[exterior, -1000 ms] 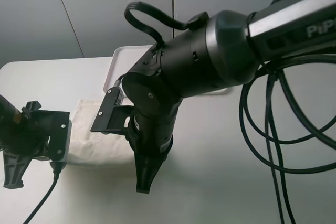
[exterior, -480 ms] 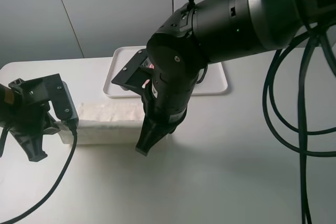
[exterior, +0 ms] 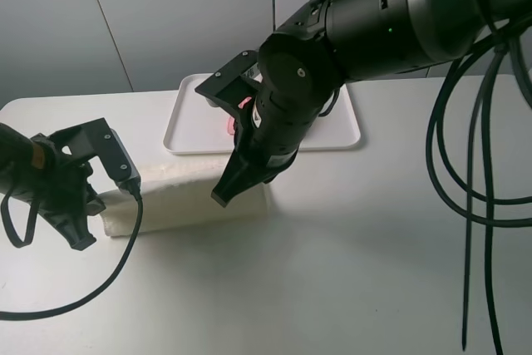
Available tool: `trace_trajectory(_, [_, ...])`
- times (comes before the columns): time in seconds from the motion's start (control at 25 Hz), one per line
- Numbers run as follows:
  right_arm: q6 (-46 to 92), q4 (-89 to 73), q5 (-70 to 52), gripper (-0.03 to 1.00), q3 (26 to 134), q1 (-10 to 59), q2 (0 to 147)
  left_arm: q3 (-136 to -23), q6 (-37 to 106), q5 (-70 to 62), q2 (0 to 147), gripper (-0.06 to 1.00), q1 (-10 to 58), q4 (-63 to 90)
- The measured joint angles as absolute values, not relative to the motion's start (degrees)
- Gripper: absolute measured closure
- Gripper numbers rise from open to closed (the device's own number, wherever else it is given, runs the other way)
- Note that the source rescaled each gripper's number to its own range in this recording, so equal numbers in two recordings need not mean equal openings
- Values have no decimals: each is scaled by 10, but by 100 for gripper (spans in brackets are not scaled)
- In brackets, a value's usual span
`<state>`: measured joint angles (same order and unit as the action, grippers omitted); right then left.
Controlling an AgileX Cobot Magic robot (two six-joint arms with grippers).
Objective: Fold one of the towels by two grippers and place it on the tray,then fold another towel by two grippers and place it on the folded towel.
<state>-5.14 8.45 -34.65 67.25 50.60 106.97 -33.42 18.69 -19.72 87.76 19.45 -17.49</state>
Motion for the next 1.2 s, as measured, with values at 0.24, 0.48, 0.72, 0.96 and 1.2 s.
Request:
trace_trajectory(0.24, [-89,115,-301,97,672,505,1099,-335,105,-157,887,93,163,-204])
trace_trajectory(0.48, [-215,249,-254,97,672,505,1121,-338,61,-119,888,92,120,-203])
trace_trajectory(0.72, [-320,358,-259,97,672,505,1125,-338,42,-80,888,72,115,-205])
trace_trajectory(0.96, [-371,411,-236,46,672,504,1126,-338,19,-65,888,26,115,-207])
trace_trajectory(1.2, [-440,422,-233,-2,672,503,1126,-341,-36,-70,888,14,115,-207])
